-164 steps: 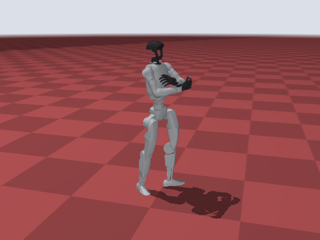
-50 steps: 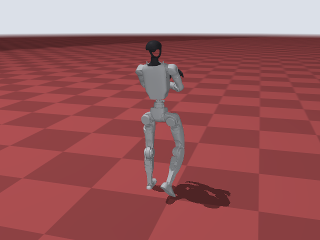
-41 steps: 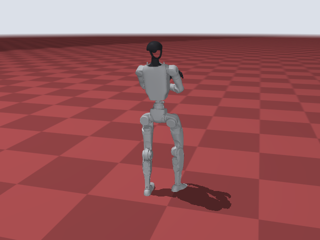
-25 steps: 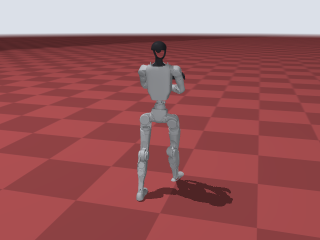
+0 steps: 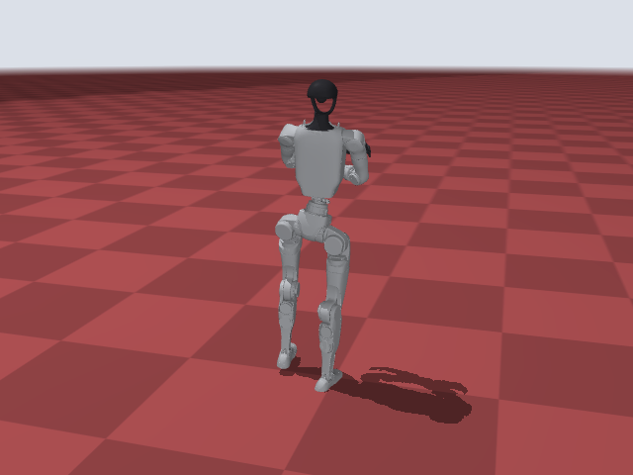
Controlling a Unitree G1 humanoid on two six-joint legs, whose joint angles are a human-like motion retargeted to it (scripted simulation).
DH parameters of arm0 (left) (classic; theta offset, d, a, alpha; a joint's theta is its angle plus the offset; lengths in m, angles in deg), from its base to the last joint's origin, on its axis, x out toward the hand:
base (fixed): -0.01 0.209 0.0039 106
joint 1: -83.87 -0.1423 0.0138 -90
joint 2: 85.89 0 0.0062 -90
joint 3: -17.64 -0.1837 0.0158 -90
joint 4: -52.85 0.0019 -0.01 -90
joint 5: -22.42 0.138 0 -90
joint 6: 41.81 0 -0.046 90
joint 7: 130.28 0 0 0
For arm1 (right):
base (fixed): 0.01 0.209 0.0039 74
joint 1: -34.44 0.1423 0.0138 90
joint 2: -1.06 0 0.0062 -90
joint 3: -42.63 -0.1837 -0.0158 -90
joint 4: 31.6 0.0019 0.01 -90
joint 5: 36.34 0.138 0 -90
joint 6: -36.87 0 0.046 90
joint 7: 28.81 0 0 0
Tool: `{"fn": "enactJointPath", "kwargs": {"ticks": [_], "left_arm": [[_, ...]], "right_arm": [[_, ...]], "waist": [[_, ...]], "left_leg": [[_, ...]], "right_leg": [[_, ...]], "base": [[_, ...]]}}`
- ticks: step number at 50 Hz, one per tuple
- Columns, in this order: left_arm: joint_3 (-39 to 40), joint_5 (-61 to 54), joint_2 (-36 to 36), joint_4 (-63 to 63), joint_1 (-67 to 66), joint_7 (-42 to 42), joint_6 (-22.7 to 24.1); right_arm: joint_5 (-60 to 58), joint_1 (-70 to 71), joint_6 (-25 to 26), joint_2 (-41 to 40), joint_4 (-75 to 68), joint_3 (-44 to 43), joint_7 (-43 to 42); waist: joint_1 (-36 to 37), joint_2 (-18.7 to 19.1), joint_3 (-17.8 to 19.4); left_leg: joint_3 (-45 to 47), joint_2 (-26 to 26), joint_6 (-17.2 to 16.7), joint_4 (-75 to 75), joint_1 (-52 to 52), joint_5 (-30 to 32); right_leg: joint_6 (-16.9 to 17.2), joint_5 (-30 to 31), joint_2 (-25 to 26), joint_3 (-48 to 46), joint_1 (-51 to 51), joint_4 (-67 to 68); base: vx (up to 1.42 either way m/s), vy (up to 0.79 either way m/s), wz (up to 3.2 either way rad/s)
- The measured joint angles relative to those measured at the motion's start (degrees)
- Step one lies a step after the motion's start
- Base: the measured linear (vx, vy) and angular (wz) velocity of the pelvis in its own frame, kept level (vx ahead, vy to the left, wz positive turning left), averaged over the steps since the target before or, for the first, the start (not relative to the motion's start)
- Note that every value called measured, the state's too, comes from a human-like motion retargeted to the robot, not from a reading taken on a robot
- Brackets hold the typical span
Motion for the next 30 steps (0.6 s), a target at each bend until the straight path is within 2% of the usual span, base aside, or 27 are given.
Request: {"fn": "enactJointPath", "kwargs": {"ticks": [5, 9, 15, 18, 20, 23, 25, 27, 30], "left_arm": [[0.3, -0.8, 0.1, -0.5, 0.9, -0.5, 1.1], [0.1, -0.1, -0.1, -0.4, 1.8, -1.0, 1.8], [-0.2, -0.8, 0.1, -0.5, 2.3, -1.9, 1.2], [-0.2, -1.5, 0.1, -0.5, 1.4, -3.2, 1.2], [-0.3, -1.6, 0.0, -0.5, 0.4, -4.3, 1.6], [-0.5, -1.2, -0.3, -0.2, -0.9, -4.9, 1.7], [-0.4, -1.2, -0.3, -0.2, -1.2, -4.6, 1.2], [-0.2, -1.0, -0.3, -0.2, -1.2, -4.0, 0.6], [0.1, -0.5, -0.3, -0.3, -1.2, -3.4, 0.0]], "right_arm": [[0.5, 1.1, -1.1, 0.1, -0.1, -0.2, 0.9], [0.8, 2.0, -1.0, 0.4, -0.1, -0.6, 1.6], [2.0, 1.5, -0.4, 0.3, -0.2, -0.8, 1.8], [2.8, 0.3, -0.6, -0.1, -0.3, -0.6, 2.6], [3.1, -0.8, -0.9, -0.4, -0.4, -0.4, 3.6], [2.6, -1.8, -0.9, -0.4, -0.3, -0.4, 4.7], [2.6, -1.9, -0.4, -0.3, -0.1, -0.6, 4.8], [2.9, -1.8, 0.2, 0.0, 0.1, -0.8, 4.5], [3.3, -1.6, 0.6, 0.5, 0.5, -1.0, 4.2]], "waist": [[3.2, 3.4, 3.4], [4.3, 3.5, 4.6], [5.3, 3.0, 3.3], [5.1, 3.7, 2.3], [4.9, 4.5, 1.4], [4.3, 5.6, -0.8], [3.7, 6.0, -1.9], [2.9, 6.4, -2.1], [1.5, 7.2, -1.7]], "left_leg": [[3.8, 5.3, -6.4, -17.6, 1.8, 6.6], [6.9, 7.0, -10.3, -18.9, 0.0, 5.1], [6.5, 7.2, -9.4, -18.9, 2.3, 6.5], [5.1, 7.8, -8.7, -18.9, 5.7, 7.3], [4.3, 8.7, -8.5, -18.8, 8.1, 6.5], [3.3, 10.2, -8.2, -17.6, 9.1, 3.7], [2.6, 10.6, -8.2, -16.7, 9.3, 1.9], [1.9, 10.7, -8.3, -16.0, 9.9, 0.2], [0.9, 10.6, -8.5, -15.0, 11.2, -2.0]], "right_leg": [[-2.2, -4.3, 4.4, 1.9, 6.9, 0.8], [-3.0, -6.5, 4.7, 2.7, 11.5, 1.0], [-4.5, -6.7, 4.7, 4.6, 14.7, 4.7], [-5.9, -2.7, 5.3, 5.3, 14.6, 10.8], [-6.7, 2.2, 6.1, 5.3, 12.7, 18.0], [-6.7, 10.1, 6.8, 4.2, 3.5, 34.9], [-6.8, 13.1, 6.4, 2.9, -3.3, 45.2], [-7.7, 12.9, 5.8, 1.3, -9.0, 52.1], [-9.5, 9.3, 4.8, -1.5, -15.3, 55.8]], "base": [[0.54, 0.04, -0.69], [0.57, 0.09, -0.38], [0.62, 0.15, -0.28], [0.66, 0.21, -0.11], [0.64, 0.23, -0.04], [0.58, 0.22, 0.02], [0.51, 0.19, 0.14], [0.48, 0.17, 0.22], [0.45, 0.14, 0.30]]}}
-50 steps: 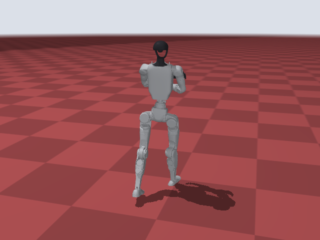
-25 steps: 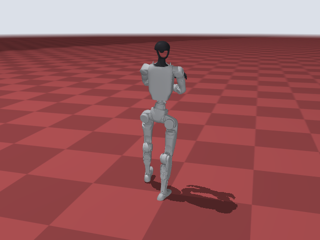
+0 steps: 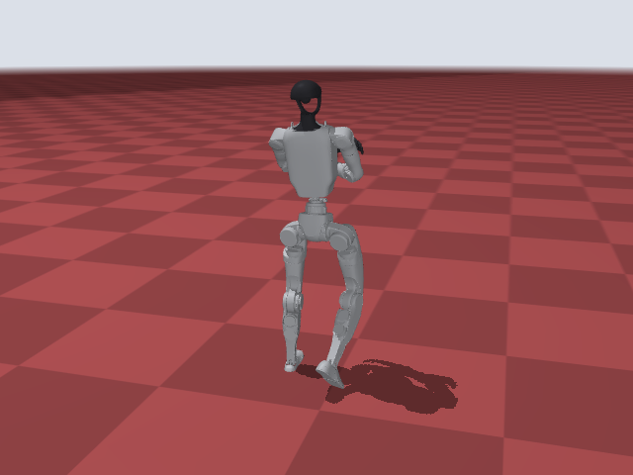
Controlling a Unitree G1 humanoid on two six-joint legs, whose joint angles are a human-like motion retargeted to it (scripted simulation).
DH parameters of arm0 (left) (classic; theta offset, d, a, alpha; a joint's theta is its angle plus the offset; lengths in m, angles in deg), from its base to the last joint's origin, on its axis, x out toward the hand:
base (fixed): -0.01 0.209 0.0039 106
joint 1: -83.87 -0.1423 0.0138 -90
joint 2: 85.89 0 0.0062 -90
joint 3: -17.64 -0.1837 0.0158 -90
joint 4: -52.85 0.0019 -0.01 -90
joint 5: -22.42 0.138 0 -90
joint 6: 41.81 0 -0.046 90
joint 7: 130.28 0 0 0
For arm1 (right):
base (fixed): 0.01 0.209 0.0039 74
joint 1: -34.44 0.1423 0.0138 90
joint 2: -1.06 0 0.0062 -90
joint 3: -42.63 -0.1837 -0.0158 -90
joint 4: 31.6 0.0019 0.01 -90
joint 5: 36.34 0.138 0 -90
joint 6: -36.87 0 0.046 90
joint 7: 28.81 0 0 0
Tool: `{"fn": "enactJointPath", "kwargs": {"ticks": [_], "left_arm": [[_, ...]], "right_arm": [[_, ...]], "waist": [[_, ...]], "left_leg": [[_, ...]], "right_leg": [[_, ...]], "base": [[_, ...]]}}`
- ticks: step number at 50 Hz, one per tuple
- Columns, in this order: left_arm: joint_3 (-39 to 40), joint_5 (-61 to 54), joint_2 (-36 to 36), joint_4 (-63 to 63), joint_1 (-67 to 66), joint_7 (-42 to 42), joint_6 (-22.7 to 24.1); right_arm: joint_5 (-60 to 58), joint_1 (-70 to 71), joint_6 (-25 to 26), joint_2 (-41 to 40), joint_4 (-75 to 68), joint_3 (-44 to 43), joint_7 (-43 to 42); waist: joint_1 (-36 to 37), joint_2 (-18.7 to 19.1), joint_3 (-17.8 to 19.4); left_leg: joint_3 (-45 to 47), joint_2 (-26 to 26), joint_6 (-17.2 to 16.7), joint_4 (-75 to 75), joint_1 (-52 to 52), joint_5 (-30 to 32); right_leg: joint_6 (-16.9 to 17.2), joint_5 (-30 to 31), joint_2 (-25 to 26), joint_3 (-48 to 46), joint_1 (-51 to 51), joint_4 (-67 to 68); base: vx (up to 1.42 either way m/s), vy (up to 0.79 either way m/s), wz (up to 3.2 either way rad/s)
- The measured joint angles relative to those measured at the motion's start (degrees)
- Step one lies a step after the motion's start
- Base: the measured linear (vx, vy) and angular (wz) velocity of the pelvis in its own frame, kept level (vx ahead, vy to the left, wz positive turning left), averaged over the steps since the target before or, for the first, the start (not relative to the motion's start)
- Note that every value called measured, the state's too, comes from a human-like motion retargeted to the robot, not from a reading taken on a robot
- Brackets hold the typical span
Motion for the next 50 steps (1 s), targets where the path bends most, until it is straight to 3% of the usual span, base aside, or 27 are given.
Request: {"fn": "enactJointPath", "kwargs": {"ticks": [5, 8, 12, 14, 18, 25, 30, 35, 40, 50], "left_arm": [[0.4, -0.1, -0.2, -0.1, 0.0, -0.1, 0.5], [0.4, -1.3, -0.5, -0.2, -0.1, -0.3, 1.2], [0.2, -3.7, -0.8, -0.2, 0.5, 1.2, 1.2], [-0.3, -2.2, -0.5, 0.1, 1.1, 2.5, 1.0], [-1.1, -0.4, -0.8, 1.1, 1.3, 3.4, 2.1], [-1.1, -0.7, -1.8, 2.1, 0.7, 3.5, 1.7], [-0.7, 0.5, -2.4, 2.6, -0.9, 1.5, 0.9], [-0.4, 0.8, -2.0, 2.5, -1.5, -0.5, 0.6], [0.1, 0.2, -1.6, 2.2, -1.8, -0.5, 0.0], [0.9, -2.1, -0.7, 1.1, -0.1, 1.0, 0.4]], "right_arm": [[-0.3, 0.1, -0.3, 0.7, 0.4, 0.0, 0.3], [-0.8, -0.1, -0.6, 1.0, 0.5, 0.0, 0.2], [-1.5, 0.3, 0.3, 1.3, 0.5, -0.3, -1.8], [-2.8, 1.1, 0.6, 0.6, 0.3, -0.2, -2.5], [-4.8, 1.4, 0.0, 0.0, -0.1, -0.1, -1.7], [-2.8, 0.1, 0.2, 0.3, -0.4, -0.3, -1.4], [-1.6, -1.1, 0.9, 0.7, 0.1, 0.1, -0.7], [-0.4, -0.9, 1.0, 0.6, 0.4, 0.7, -0.4], [0.0, -0.9, 1.9, 0.3, 0.1, 0.9, -0.3], [-2.2, 0.9, -0.2, 0.0, -0.6, 0.8, -0.7]], "waist": [[-2.8, 0.8, 1.5], [-4.7, 0.5, 2.5], [-8.3, -0.9, 5.9], [-9.4, -1.1, 7.9], [-10.3, 0.2, 8.4], [-9.8, -1.0, 5.5], [-9.0, -4.2, 1.7], [-8.1, -6.5, -1.0], [-4.9, -7.2, -0.8], [0.9, -1.2, 3.2]], "left_leg": [[-1.8, -1.3, 0.4, 1.4, 2.4, -3.4], [-3.3, -3.3, 0.3, 2.2, 4.1, -5.4], [-6.8, -7.0, 0.2, 3.0, 9.3, -8.5], [-7.9, -7.2, 0.3, 2.7, 12.6, -10.0], [-9.4, -6.1, 0.6, 2.5, 16.5, -11.7], [-11.6, -7.6, 4.0, 10.3, 18.3, -7.9], [-9.1, -9.6, 7.6, 31.8, 7.7, -0.5], [-3.4, -9.9, 10.5, 46.2, -4.9, -2.4], [1.7, -11.0, 10.8, 34.6, -7.4, -5.9], [2.8, -7.0, 3.3, 0.0, -7.7, 6.2]], "right_leg": [[-1.5, -4.0, -2.1, -5.3, -5.1, -11.8], [-0.9, -1.1, -3.5, -7.8, -4.6, -28.4], [3.3, 6.0, -5.3, -7.8, 1.1, -55.0], [6.7, 4.7, -5.8, -6.8, 1.6, -60.1], [10.2, -1.0, -5.7, -5.2, 0.2, -60.1], [9.9, 4.1, -8.5, -5.3, 6.5, -60.1], [10.0, 1.7, -11.4, -4.4, 10.1, -60.1], [10.3, -1.5, -12.4, -3.5, 10.9, -58.9], [11.3, -5.2, -11.3, -0.6, 12.3, -56.7], [8.7, -12.4, -2.6, 3.8, 19.5, -53.8]], "base": [[0.43, 0.09, 0.41], [0.45, 0.03, 0.60], [0.53, -0.05, 0.90], [0.58, -0.12, 0.58], [0.60, -0.16, 0.38], [0.62, -0.26, 0.29], [0.55, -0.32, 0.15], [0.46, -0.25, -0.03], [0.44, -0.17, -0.57], [0.46, -0.04, -0.66]]}}
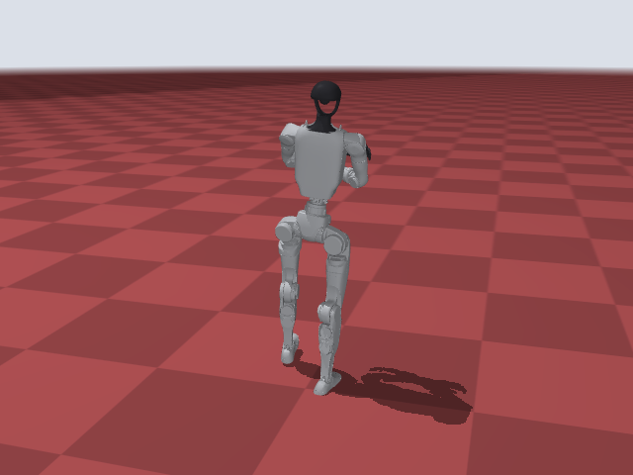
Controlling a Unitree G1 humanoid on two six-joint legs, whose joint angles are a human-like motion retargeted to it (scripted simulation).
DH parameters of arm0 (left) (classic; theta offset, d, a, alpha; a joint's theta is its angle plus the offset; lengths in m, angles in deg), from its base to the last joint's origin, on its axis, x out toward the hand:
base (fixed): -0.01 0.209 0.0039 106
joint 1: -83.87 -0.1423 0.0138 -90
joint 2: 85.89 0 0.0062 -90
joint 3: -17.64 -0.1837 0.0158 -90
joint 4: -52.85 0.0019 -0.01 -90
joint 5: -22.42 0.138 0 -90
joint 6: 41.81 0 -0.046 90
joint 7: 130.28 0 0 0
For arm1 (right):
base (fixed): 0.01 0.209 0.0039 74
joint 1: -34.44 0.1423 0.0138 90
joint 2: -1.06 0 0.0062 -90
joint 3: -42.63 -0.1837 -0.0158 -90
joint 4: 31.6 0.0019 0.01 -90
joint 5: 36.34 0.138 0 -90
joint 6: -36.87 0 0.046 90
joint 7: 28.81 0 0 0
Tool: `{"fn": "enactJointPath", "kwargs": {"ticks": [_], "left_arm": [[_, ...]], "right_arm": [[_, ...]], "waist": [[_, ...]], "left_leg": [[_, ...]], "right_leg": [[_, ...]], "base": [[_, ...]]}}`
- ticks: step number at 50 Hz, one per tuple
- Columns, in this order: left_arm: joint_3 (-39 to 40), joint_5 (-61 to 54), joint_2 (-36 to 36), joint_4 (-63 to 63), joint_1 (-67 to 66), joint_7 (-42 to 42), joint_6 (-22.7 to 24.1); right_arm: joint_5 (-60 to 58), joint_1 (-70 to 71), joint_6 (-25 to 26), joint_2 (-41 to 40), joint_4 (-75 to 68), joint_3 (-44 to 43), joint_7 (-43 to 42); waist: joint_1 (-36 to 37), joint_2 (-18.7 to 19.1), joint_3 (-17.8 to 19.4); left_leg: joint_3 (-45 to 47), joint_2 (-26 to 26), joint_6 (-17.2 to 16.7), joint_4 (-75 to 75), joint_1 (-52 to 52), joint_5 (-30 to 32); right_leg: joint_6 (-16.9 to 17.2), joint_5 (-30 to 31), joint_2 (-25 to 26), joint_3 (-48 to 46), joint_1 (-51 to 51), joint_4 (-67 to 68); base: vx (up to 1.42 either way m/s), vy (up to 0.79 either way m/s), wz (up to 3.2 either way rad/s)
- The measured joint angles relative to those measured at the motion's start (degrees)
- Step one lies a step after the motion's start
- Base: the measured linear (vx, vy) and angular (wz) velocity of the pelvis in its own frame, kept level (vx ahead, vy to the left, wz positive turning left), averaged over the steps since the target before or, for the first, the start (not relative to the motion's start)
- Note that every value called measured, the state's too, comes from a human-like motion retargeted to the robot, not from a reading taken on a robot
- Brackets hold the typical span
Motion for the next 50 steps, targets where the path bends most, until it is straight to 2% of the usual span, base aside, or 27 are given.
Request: {"fn": "enactJointPath", "kwargs": {"ticks": [3, 5, 10, 12, 15, 18, 22, 25, 27, 30, 35, 39, 43, 45, 47, 50], "left_arm": [[0.1, 0.8, 0.2, -0.2, 0.1, -0.4, 0.9], [0.2, 1.3, 0.3, -0.2, 0.3, -0.6, 1.2], [-0.2, 2.1, 0.7, -0.4, -0.1, -0.3, 1.1], [0.2, 1.5, 1.0, -0.4, 0.8, -0.5, 0.8], [0.3, 0.7, 1.1, -0.5, 0.5, -1.0, 0.5], [0.1, 0.1, 1.3, -0.7, -0.3, -1.9, 0.6], [-0.4, 0.2, 1.3, -0.9, -1.0, -1.9, 0.7], [-0.6, 0.3, 1.5, -1.3, -0.5, -0.5, -0.2], [-0.6, 0.6, 1.7, -1.6, -0.1, 0.3, -0.9], [-0.5, 1.3, 1.8, -1.8, 0.2, 0.9, -1.3], [-0.2, 1.2, 1.4, -1.7, 0.0, 0.4, -0.8], [0.0, -0.4, 1.0, -1.7, -0.5, 0.1, -0.4], [-0.2, -1.8, 0.9, -1.6, -0.2, 1.3, -0.7], [-0.9, -1.7, 1.0, -1.3, -0.7, 0.8, 0.1], [-1.2, -0.1, 1.3, -0.9, -0.8, 0.3, 0.7], [-1.6, 0.6, 1.3, -0.6, -1.5, -0.1, 1.5]], "right_arm": [[-0.4, 0.7, -0.8, 0.0, 0.0, 0.2, 0.3], [-0.6, 1.3, -1.0, -0.1, 0.0, 0.3, 0.5], [-0.9, 1.4, -0.9, -0.5, -0.1, 0.2, 0.0], [-0.7, 2.2, -0.7, -0.4, -0.1, 0.1, -0.1], [-0.3, 1.8, -0.7, -0.7, -0.3, 0.1, -0.2], [0.0, 0.9, -1.0, -1.1, -0.3, 0.1, 0.2], [-0.4, 0.0, -1.2, -1.1, 0.0, -0.3, 0.4], [-0.8, 0.5, -0.3, -0.7, 0.5, -0.9, -0.5], [-0.5, 0.8, 0.1, -0.3, 0.8, -1.2, -1.2], [0.1, 1.1, 0.2, 0.2, 1.1, -1.3, -1.7], [0.6, 0.8, -0.5, 0.7, 1.3, -1.0, -1.4], [0.8, 0.3, -0.4, 1.1, 1.3, -0.9, -1.5], [0.1, 0.9, 0.9, 0.7, 1.1, -0.9, -3.0], [-1.0, 0.8, 0.8, 0.1, 1.1, -0.7, -2.4], [-2.1, 1.0, 0.3, -0.8, 0.7, -0.2, -1.6], [-2.5, 0.3, -0.3, -1.5, 0.4, 0.1, -1.0]], "waist": [[1.0, 0.6, 0.8], [1.6, 0.5, 1.2], [3.4, -0.7, 1.1], [3.6, -0.6, 0.7], [3.9, -0.5, -0.3], [3.5, 0.0, -1.4], [2.5, 1.1, -3.6], [1.3, 1.3, -4.5], [0.3, 1.4, -4.5], [-1.4, 1.7, -4.1], [-4.6, 2.0, -3.3], [-7.4, 0.9, -2.4], [-10.6, -1.1, 1.0], [-11.3, -1.6, 1.8], [-11.8, -1.3, 2.3], [-12.2, -0.8, 1.4]], "left_leg": [[-0.2, 0.7, -2.5, -3.7, -1.6, 1.7], [0.9, 1.1, -3.7, -4.0, -3.1, 0.8], [5.1, 1.4, -4.2, -4.0, -3.9, -2.9], [5.2, 1.8, -3.9, -4.0, -3.9, -2.1], [4.5, 2.1, -3.5, -4.0, -2.0, 0.4], [3.2, 2.9, -3.4, -4.0, 0.8, 1.5], [1.3, 4.6, -3.0, -3.7, 3.9, -0.4], [0.0, 5.1, -2.7, -2.3, 5.0, -3.3], [-0.7, 5.1, -2.6, -1.4, 6.0, -5.0], [-1.8, 5.1, -2.5, -0.1, 7.8, -7.3], [-4.2, 4.1, -2.1, 2.0, 10.0, -10.5], [-6.8, 1.6, -2.2, 3.7, 12.2, -13.1], [-10.4, -1.3, -2.0, 4.6, 17.7, -16.0], [-11.5, -1.3, -1.8, 4.2, 20.9, -17.2], [-12.0, -0.6, -1.9, 3.7, 23.3, -18.0], [-13.3, 0.3, -2.1, 3.5, 26.2, -18.6]], "right_leg": [[-1.0, -1.7, 0.9, 0.9, 3.0, -0.2], [-1.5, -2.7, 0.9, 1.4, 4.9, -0.3], [-1.9, -4.3, 0.3, 2.7, 8.6, 0.1], [-2.2, -4.2, 0.7, 3.3, 8.9, 1.1], [-2.9, -2.5, 1.1, 4.8, 9.6, 3.7], [-3.5, 2.8, 2.1, 6.0, 8.7, 10.0], [-3.3, 13.5, 4.1, 5.7, 0.6, 27.8], [-3.9, 18.0, 4.0, 3.6, -8.1, 42.0], [-5.7, 17.4, 3.2, 1.4, -12.8, 47.9], [-8.9, 13.1, 1.9, -2.3, -18.1, 50.8], [-10.8, 7.5, 1.1, -7.6, -22.8, 39.2], [-9.5, 11.3, 0.7, -8.8, -22.2, 18.4], [-4.6, 20.0, -0.8, -7.0, -17.8, -4.1], [-0.7, 18.9, -1.3, -6.5, -18.8, -6.3], [1.7, 15.5, -1.3, -7.5, -20.4, -6.3], [2.8, 12.2, -1.7, -10.5, -20.3, -6.3]], "base": [[0.50, 0.03, -0.45], [0.52, 0.06, -0.39], [0.55, 0.11, -0.37], [0.58, 0.16, -0.26], [0.62, 0.19, -0.21], [0.64, 0.23, -0.08], [0.61, 0.24, 0.02], [0.54, 0.21, 0.15], [0.51, 0.18, 0.25], [0.49, 0.15, 0.33], [0.46, 0.09, 0.51], [0.47, 0.02, 0.75], [0.54, -0.06, 0.92], [0.58, -0.11, 0.53], [0.59, -0.14, 0.37], [0.62, -0.17, 0.44]]}}
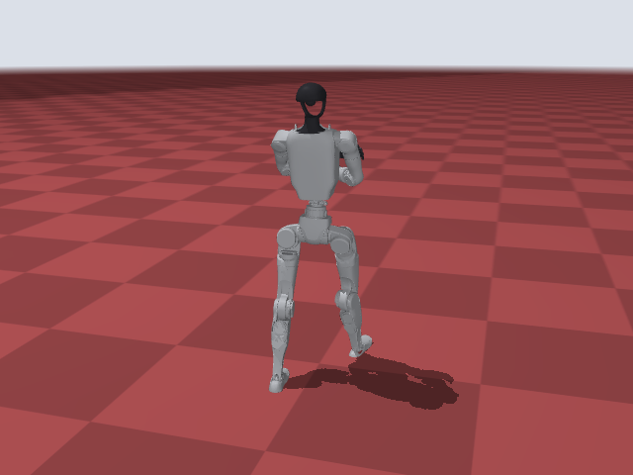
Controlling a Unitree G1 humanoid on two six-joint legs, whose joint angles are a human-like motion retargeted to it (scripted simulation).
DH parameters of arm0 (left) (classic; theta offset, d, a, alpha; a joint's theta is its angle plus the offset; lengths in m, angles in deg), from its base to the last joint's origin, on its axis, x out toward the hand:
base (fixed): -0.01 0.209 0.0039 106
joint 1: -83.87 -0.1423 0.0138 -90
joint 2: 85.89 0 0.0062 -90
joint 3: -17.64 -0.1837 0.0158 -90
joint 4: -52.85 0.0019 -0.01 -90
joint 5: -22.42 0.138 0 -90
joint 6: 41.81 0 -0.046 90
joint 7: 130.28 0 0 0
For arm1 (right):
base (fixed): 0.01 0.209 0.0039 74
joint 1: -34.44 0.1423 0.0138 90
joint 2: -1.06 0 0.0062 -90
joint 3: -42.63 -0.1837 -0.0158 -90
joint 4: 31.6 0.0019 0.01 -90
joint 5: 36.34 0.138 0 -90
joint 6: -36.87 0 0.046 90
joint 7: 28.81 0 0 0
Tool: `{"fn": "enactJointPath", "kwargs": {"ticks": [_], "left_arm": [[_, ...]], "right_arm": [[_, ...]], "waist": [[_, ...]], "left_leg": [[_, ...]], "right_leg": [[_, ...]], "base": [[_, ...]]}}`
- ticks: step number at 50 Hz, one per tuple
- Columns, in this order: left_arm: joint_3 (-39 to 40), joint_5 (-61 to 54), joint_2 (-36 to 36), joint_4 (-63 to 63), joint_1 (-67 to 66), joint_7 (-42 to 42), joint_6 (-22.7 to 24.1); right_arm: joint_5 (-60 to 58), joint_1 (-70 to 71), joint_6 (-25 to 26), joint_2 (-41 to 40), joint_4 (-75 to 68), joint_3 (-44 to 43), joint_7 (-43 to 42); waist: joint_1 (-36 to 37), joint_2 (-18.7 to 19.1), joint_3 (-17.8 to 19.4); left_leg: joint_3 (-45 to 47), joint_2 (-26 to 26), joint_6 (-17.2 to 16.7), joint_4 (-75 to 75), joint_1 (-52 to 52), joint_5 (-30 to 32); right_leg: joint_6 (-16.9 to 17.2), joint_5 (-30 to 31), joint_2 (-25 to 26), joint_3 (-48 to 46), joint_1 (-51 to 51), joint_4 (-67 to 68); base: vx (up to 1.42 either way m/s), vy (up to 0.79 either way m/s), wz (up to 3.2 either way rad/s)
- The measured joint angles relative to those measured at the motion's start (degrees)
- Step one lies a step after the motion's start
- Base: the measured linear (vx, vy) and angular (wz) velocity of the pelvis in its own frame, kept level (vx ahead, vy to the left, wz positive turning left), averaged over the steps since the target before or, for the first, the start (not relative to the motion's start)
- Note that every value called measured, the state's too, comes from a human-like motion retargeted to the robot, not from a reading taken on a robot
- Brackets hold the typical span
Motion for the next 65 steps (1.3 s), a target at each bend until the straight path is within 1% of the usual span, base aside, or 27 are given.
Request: {"fn": "enactJointPath", "kwargs": {"ticks": [2, 4, 7, 10, 12, 14, 16, 18, 20, 23, 25, 28, 32, 35, 38, 42, 44, 47, 50, 52, 55, 57, 59, 61, 63, 65], "left_arm": [[0.1, 0.1, -0.2, 0.2, 0.0, 0.0, 0.0], [0.6, -0.2, -0.5, 0.6, 0.5, 0.0, -0.4], [1.1, 0.2, -1.0, 0.9, 0.3, -0.1, -1.3], [1.5, 1.5, -1.5, 1.1, -0.4, -0.9, -2.3], [1.7, 1.7, -1.7, 1.0, -1.3, -1.7, -2.5], [1.9, 2.1, -1.5, 0.9, -1.4, -2.5, -2.7], [1.9, 1.9, -1.1, 0.7, -1.3, -3.3, -2.5], [2.0, 1.8, -0.7, 0.5, -1.3, -3.8, -2.3], [2.1, 2.1, -0.2, 0.3, -1.1, -4.0, -2.5], [2.2, 1.3, 0.1, 0.1, -0.8, -3.2, -2.9], [2.4, 0.4, 0.2, 0.0, -0.4, -2.5, -3.1], [2.5, -1.1, 0.2, -0.2, 0.1, -1.5, -3.0], [2.6, -1.7, 0.0, -0.3, 0.6, -1.2, -2.2], [2.5, -1.4, 0.0, -0.3, 0.8, -1.3, -1.4], [2.4, -1.1, 0.1, -0.4, 1.3, -1.3, -0.7], [2.1, -0.9, 0.5, -0.6, 2.1, -1.2, -0.5], [1.8, -0.9, 0.7, -0.8, 2.1, -1.3, -0.6], [1.9, -1.1, 1.0, -0.9, 2.5, -1.9, -0.9], [2.0, -1.2, 1.3, -1.0, 1.8, -2.8, -1.0], [1.9, -0.9, 1.3, -1.1, 1.1, -3.4, -1.0], [1.9, -0.3, 1.4, -1.3, 0.4, -3.3, -1.3], [2.0, 0.1, 1.5, -1.5, 0.5, -2.6, -1.9], [2.2, 0.7, 1.6, -1.7, 0.6, -1.8, -2.6], [2.4, 1.4, 1.7, -1.8, 0.8, -1.2, -3.0], [2.6, 1.9, 1.7, -1.9, 0.9, -0.8, -3.2], [2.7, 2.1, 1.5, -1.8, 0.9, -0.7, -3.1]], "right_arm": [[0.4, -0.4, 0.0, 0.0, -0.2, -0.1, 0.3], [1.2, -0.3, 0.5, 0.4, -0.2, -0.5, 0.7], [2.0, -0.8, 1.4, 0.7, -0.1, -0.8, 1.2], [3.0, -1.3, 2.3, 1.1, 0.3, -0.8, 1.7], [4.1, -2.1, 3.0, 1.8, 0.9, -1.2, 2.3], [4.5, -1.9, 3.0, 1.8, 1.1, -1.0, 2.3], [4.4, -1.6, 2.7, 1.6, 1.2, -0.8, 2.3], [4.4, -1.5, 2.7, 1.3, 1.1, -0.7, 2.4], [4.2, -1.2, 2.8, 0.8, 0.9, -0.4, 2.4], [3.7, -1.2, 2.8, 0.5, 0.5, -0.3, 2.0], [2.9, -1.0, 2.5, 0.3, 0.2, -0.2, 1.6], [2.6, -0.9, 1.8, 0.5, 0.0, -0.4, 1.2], [2.7, -0.4, 0.6, 0.7, -0.1, -0.2, 0.9], [2.7, 0.2, -0.1, 0.8, -0.2, 0.1, 1.0], [2.8, 0.8, -0.5, 0.8, -0.1, 0.1, 1.0], [2.8, 1.3, -0.5, 0.7, -0.1, -0.3, 0.7], [2.7, 1.1, -0.4, 0.4, -0.3, -0.5, 0.6], [2.5, 1.3, -0.3, 0.1, -0.6, -0.9, 0.6], [2.2, 0.7, -0.4, -0.4, -0.9, -1.1, 1.1], [1.8, 0.2, -0.5, -0.6, -0.9, -1.1, 1.7], [1.0, 0.2, -0.3, -0.5, -0.6, -1.3, 2.1], [0.9, 0.6, 0.2, -0.2, -0.2, -1.5, 1.8], [1.2, 1.0, 0.7, 0.1, 0.1, -1.7, 1.3], [1.6, 1.3, 0.8, 0.5, 0.4, -1.7, 0.9], [2.0, 1.5, 0.9, 0.8, 0.6, -1.7, 0.8], [2.3, 1.5, 0.7, 1.1, 0.8, -1.7, 0.9]], "waist": [[-0.2, -0.1, -0.9], [-0.1, -0.4, -1.8], [0.6, -1.1, -3.1], [1.6, -2.5, -5.0], [2.3, -3.4, -7.4], [2.7, -4.3, -8.8], [3.4, -4.9, -9.6], [4.5, -5.7, -9.5], [5.8, -6.3, -8.7], [8.5, -5.9, -7.4], [10.2, -4.7, -6.1], [12.4, -2.1, -4.1], [14.0, 0.8, -1.8], [14.9, 1.6, -0.5], [15.7, 1.3, 0.2], [16.7, 0.4, 0.2], [17.0, 0.0, -0.3], [16.6, -0.1, -1.3], [15.6, 0.2, -2.7], [14.8, 0.8, -3.8], [13.6, 1.6, -5.8], [12.7, 1.8, -6.6], [11.9, 2.1, -6.8], [11.1, 2.5, -6.6], [10.2, 2.9, -6.3], [9.0, 3.2, -5.9]], "left_leg": [[-1.4, -0.1, 0.3, 0.6, 1.4, 0.5], [-2.7, -0.7, 0.8, 2.1, 2.1, 2.1], [-3.6, -1.2, 2.1, 7.2, 2.0, 6.9], [-2.7, -2.5, 4.1, 18.7, -2.7, 12.7], [-1.2, -3.5, 5.6, 29.7, -9.4, 14.3], [0.8, -4.1, 7.3, 39.2, -16.4, 13.4], [3.3, -4.4, 9.1, 45.3, -22.2, 10.5], [5.9, -4.9, 10.5, 46.5, -25.7, 6.8], [8.2, -5.7, 11.2, 43.2, -27.6, 3.8], [10.0, -6.4, 10.4, 30.7, -28.0, 4.0], [10.6, -5.9, 9.1, 20.5, -27.3, 6.5], [11.7, -3.6, 6.6, 7.6, -26.3, 12.1], [14.2, -0.7, 2.4, -3.3, -26.7, 19.5], [15.8, 0.4, -0.3, -7.4, -27.9, 21.8], [17.0, 1.1, -1.3, -7.4, -29.9, 18.8], [18.8, 1.7, -1.2, -7.4, -30.3, 15.1], [19.5, 1.9, -1.1, -7.4, -29.4, 15.3], [19.2, 2.6, -1.1, -7.4, -27.8, 17.7], [18.2, 3.4, -1.0, -7.4, -25.2, 19.6], [17.2, 4.4, -0.8, -7.4, -23.4, 19.4], [16.0, 5.6, -0.2, -7.1, -21.8, 17.5], [15.5, 6.0, -0.1, -5.8, -21.2, 15.4], [15.1, 6.2, -0.1, -4.6, -20.4, 13.4], [14.8, 6.3, -0.2, -3.5, -19.3, 11.6], [14.3, 6.1, -0.3, -2.4, -18.3, 10.0], [13.6, 5.7, -0.2, -1.5, -17.2, 8.5]], "right_leg": [[-0.3, 1.2, -0.7, -1.2, 1.5, 0.0], [-0.7, 3.9, -1.5, -1.0, 3.1, 0.0], [-1.3, 5.7, -2.6, -0.1, 6.5, 0.0], [-1.8, 4.0, -4.1, 0.9, 9.5, 0.0], [-1.8, 2.4, -5.3, 1.1, 10.4, 0.0], [-1.9, 1.0, -6.0, 1.2, 10.8, 0.1], [-1.6, -0.2, -6.4, 1.7, 11.0, 0.7], [-1.1, -1.7, -6.8, 2.6, 11.6, 1.5], [-0.7, -3.1, -6.9, 3.9, 12.2, 2.4], [-0.4, -5.2, -5.7, 6.0, 13.3, 3.8], [-0.8, -6.7, -4.0, 7.2, 14.5, 4.8], [-2.2, -9.2, -0.6, 8.5, 17.3, 6.0], [-4.5, -11.8, 2.7, 10.0, 21.7, 6.6], [-5.5, -13.1, 3.7, 11.4, 24.8, 6.6], [-5.6, -14.0, 3.4, 12.8, 27.2, 6.5], [-5.3, -14.8, 2.9, 14.7, 29.5, 7.0], [-5.4, -14.8, 2.8, 15.7, 30.4, 7.8], [-5.8, -13.2, 3.5, 17.3, 30.8, 10.4], [-6.2, -8.2, 4.6, 18.6, 30.2, 16.0], [-6.2, -2.7, 5.7, 18.5, 27.5, 23.4], [-5.9, 4.9, 7.0, 16.8, 19.1, 38.8], [-6.6, 6.7, 6.6, 14.7, 13.0, 48.0], [-8.4, 5.4, 5.5, 12.0, 7.9, 54.3], [-10.6, 2.0, 4.4, 9.0, 3.8, 57.2], [-12.3, -2.0, 3.5, 6.2, 0.7, 56.7], [-13.1, -5.2, 2.9, 3.6, -1.6, 53.2]], "base": [[0.65, -0.21, 0.50], [0.66, -0.25, 0.42], [0.67, -0.30, 0.27], [0.63, -0.32, 0.14], [0.56, -0.30, 0.17], [0.50, -0.26, 0.13], [0.47, -0.23, -0.07], [0.46, -0.20, -0.36], [0.45, -0.17, -0.56], [0.45, -0.13, -0.74], [0.46, -0.08, -0.84], [0.47, -0.05, -0.77], [0.48, -0.01, -0.64], [0.50, 0.03, -0.60], [0.52, 0.07, -0.57], [0.56, 0.11, -0.56], [0.60, 0.15, -0.51], [0.62, 0.19, -0.33], [0.65, 0.22, -0.17], [0.64, 0.24, -0.06], [0.59, 0.23, -0.02], [0.53, 0.22, 0.03], [0.50, 0.20, 0.06], [0.48, 0.19, 0.13], [0.46, 0.17, 0.24], [0.45, 0.14, 0.37]]}}
